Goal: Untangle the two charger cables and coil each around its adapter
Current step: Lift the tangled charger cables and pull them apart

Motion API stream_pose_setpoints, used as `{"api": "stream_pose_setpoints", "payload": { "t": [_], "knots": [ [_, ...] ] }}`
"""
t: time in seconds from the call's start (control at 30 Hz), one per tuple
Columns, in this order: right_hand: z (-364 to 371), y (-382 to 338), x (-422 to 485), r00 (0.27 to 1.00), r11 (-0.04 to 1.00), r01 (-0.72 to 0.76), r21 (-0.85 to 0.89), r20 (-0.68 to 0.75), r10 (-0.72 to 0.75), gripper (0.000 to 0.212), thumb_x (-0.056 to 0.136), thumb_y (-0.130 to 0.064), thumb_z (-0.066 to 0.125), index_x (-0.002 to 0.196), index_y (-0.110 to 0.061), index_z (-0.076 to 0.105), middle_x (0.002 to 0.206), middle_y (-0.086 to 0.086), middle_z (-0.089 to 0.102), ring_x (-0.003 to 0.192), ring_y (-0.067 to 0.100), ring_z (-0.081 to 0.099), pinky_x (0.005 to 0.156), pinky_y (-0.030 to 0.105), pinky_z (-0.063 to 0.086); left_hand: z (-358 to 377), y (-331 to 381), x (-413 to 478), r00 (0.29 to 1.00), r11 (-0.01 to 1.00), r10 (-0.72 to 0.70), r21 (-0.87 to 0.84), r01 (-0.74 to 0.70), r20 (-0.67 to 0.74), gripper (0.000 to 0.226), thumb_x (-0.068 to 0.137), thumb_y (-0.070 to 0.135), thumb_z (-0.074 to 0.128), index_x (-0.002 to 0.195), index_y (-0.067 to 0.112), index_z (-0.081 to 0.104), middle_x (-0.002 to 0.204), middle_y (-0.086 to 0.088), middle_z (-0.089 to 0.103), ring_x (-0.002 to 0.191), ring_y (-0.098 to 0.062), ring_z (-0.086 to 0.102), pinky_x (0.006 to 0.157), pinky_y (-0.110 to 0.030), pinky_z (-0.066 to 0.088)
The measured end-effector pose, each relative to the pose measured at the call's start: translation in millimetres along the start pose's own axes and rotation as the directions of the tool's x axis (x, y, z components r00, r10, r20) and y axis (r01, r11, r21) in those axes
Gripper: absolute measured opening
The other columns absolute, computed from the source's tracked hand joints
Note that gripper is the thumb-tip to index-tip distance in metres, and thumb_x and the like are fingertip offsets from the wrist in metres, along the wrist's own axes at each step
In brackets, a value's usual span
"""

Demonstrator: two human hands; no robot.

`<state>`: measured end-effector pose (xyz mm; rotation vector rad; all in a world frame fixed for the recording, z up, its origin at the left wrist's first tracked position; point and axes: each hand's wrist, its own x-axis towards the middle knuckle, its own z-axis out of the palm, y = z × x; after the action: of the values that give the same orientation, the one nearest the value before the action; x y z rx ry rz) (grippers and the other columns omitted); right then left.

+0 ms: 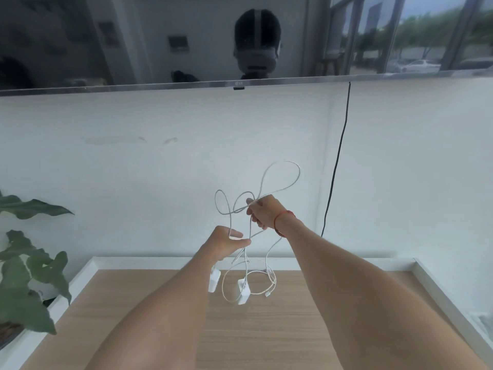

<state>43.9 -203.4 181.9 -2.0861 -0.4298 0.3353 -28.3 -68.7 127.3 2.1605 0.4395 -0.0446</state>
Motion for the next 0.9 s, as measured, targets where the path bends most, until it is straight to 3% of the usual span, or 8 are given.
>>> {"api": "stream_pose_setpoints", "payload": {
  "t": [0.13, 0.3, 0.4, 0.53, 0.73, 0.8, 0.9],
  "knots": [
    [-4.2, -10.2, 0.4, 1.000, 0.999, -0.003, 0.036, -0.023, 0.004, 0.035, 0.095, -0.030, 0.044, 0.068, -0.014, 0.059, 0.061, 0.000, 0.055, 0.051, 0.019, 0.048, 0.057, 0.030, 0.043, 9.4, 1.6, 4.5, 0.999, 1.000, 0.030, 0.000, -0.030, 0.020, 0.026, 0.083, 0.040, 0.070, 0.101, 0.021, 0.074, 0.046, 0.003, 0.037, 0.039, -0.014, 0.028, 0.043, -0.017, 0.026],
    [-21.2, -20.8, 1.6, 0.979, 0.989, 0.072, 0.130, -0.197, -0.046, 0.039, 0.098, -0.030, 0.043, 0.069, -0.010, 0.059, 0.060, 0.003, 0.051, 0.048, 0.019, 0.044, 0.048, 0.024, 0.040, 22.0, 7.2, 2.2, 0.997, 0.994, 0.061, 0.088, -0.065, 0.049, 0.015, 0.088, 0.033, 0.065, 0.089, 0.019, 0.071, 0.048, 0.003, 0.043, 0.040, -0.013, 0.034, 0.042, -0.016, 0.028],
    [-28.3, -20.2, 3.2, 0.956, 0.982, 0.113, 0.150, -0.287, -0.066, 0.040, 0.097, -0.029, 0.042, 0.064, -0.013, 0.058, 0.059, 0.001, 0.052, 0.050, 0.019, 0.046, 0.051, 0.025, 0.041, 26.1, 12.2, 6.7, 0.996, 0.985, 0.075, 0.154, -0.081, 0.043, 0.027, 0.089, 0.022, 0.055, 0.064, 0.020, 0.047, 0.055, 0.000, 0.037, 0.046, -0.015, 0.030, 0.048, -0.021, 0.026],
    [-36.0, -22.9, 0.6, 0.883, 0.955, 0.174, 0.242, -0.467, -0.043, 0.041, 0.098, -0.029, 0.040, 0.066, -0.010, 0.059, 0.061, -0.004, 0.052, 0.055, 0.014, 0.047, 0.057, 0.025, 0.040, 23.1, 11.0, 7.9, 0.999, 0.977, 0.049, 0.207, -0.045, -0.014, 0.040, 0.082, 0.012, 0.051, 0.055, 0.020, 0.023, 0.052, 0.003, 0.024, 0.050, -0.018, 0.022, 0.049, -0.024, 0.019],
    [-62.0, -54.9, -1.1, 0.738, 0.889, 0.296, 0.349, -0.674, 0.019, 0.040, 0.099, -0.028, 0.037, 0.066, -0.006, 0.044, 0.059, -0.001, 0.041, 0.052, 0.017, 0.033, 0.050, 0.026, 0.028, 27.4, -10.5, 5.5, 0.992, 0.950, -0.107, 0.287, 0.122, -0.069, 0.034, 0.081, 0.018, 0.057, 0.060, 0.016, 0.030, 0.059, 0.003, 0.035, 0.052, -0.017, 0.032, 0.054, -0.024, 0.028],
    [-72.9, -69.8, -0.9, 0.751, 0.891, 0.325, 0.318, -0.660, -0.038, 0.037, 0.098, -0.028, 0.037, 0.068, -0.007, 0.044, 0.063, 0.003, 0.042, 0.055, 0.019, 0.032, 0.050, 0.025, 0.026, 30.3, -14.0, 5.4, 0.989, 0.950, -0.123, 0.278, 0.143, -0.088, 0.031, 0.080, 0.011, 0.053, 0.060, 0.016, 0.029, 0.058, 0.002, 0.033, 0.052, -0.017, 0.030, 0.051, -0.024, 0.025],
    [-80.2, -82.0, 2.0, 0.755, 0.901, 0.343, 0.266, -0.649, -0.096, 0.037, 0.097, -0.031, 0.037, 0.067, -0.010, 0.043, 0.062, 0.006, 0.036, 0.058, 0.020, 0.029, 0.056, 0.028, 0.026, 29.7, -12.2, 5.4, 0.983, 0.945, -0.141, 0.279, 0.168, -0.114, 0.028, 0.081, 0.011, 0.055, 0.064, 0.015, 0.034, 0.066, 0.000, 0.042, 0.065, -0.022, 0.043, 0.060, -0.026, 0.034]
  ]
}}
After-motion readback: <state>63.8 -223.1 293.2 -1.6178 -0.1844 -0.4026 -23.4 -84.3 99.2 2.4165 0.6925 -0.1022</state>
